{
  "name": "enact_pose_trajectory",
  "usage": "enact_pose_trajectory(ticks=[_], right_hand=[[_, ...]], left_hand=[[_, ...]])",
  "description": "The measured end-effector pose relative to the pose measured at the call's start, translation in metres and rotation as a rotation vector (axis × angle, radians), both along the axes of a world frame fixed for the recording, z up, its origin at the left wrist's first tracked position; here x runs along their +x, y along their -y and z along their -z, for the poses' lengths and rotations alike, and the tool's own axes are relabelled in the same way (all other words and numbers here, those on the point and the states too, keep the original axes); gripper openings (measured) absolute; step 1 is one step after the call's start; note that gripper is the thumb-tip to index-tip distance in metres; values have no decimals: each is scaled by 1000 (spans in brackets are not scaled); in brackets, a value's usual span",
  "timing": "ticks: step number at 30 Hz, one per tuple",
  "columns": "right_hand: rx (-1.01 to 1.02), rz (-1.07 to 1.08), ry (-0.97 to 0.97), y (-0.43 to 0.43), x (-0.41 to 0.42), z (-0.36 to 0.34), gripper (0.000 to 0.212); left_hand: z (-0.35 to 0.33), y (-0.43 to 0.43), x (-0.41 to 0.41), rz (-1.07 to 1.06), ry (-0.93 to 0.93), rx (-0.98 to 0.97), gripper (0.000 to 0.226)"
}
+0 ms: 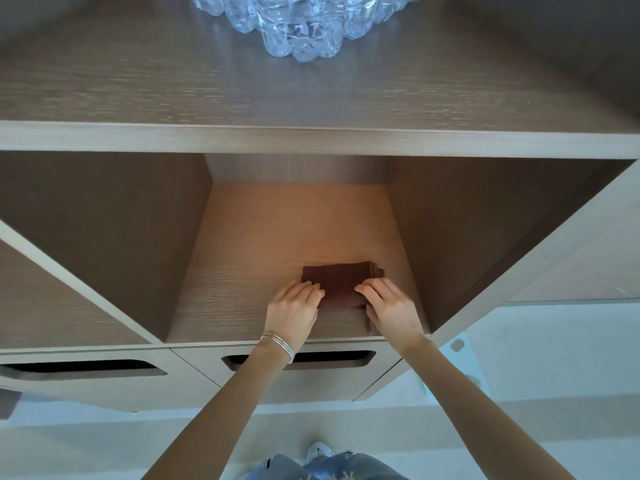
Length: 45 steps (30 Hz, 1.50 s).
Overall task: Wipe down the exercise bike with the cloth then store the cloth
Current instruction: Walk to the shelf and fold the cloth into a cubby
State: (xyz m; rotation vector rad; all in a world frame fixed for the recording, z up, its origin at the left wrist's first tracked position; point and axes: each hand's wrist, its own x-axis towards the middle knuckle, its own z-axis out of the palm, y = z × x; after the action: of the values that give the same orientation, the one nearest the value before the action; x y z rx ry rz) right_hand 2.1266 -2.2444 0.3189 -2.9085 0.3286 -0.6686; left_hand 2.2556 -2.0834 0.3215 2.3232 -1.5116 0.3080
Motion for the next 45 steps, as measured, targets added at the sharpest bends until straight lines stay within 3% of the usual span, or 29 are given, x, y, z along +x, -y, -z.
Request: enact_pose_trajectory(ticks=[5,9,13,19,25,28,32,37,45], right_hand=[[67,78,-12,1,-25,8,70],[429,134,-119,-2,-21,5,70],[260,5,-271,5,-5,-5,65],[-33,-79,-83,16,-2,-11,55],[79,68,-91,-4,-16,1,67],[97,41,-95,-14,-23,-2,54],[129,-4,-104,-22,-20,-6,40],[89,99,-28,-7,-28,6,32],[13,267,-41,8,5,-8,31]], left_hand=[[4,-7,-5,-20,-72,-20,41],[4,-4,-3,-45,-176,-19,36],[5,-3,5,-66,-256,26,32],[-9,3,13,-186,-355,101,29],[5,-9,2,6,-129,266,45],[3,-20,-9,17,-5,271,49],[4,-22,-20,55,-27,171,47],[15,-6,-25,115,-203,249,51],[10,32,-15,-8,-128,306,56]])
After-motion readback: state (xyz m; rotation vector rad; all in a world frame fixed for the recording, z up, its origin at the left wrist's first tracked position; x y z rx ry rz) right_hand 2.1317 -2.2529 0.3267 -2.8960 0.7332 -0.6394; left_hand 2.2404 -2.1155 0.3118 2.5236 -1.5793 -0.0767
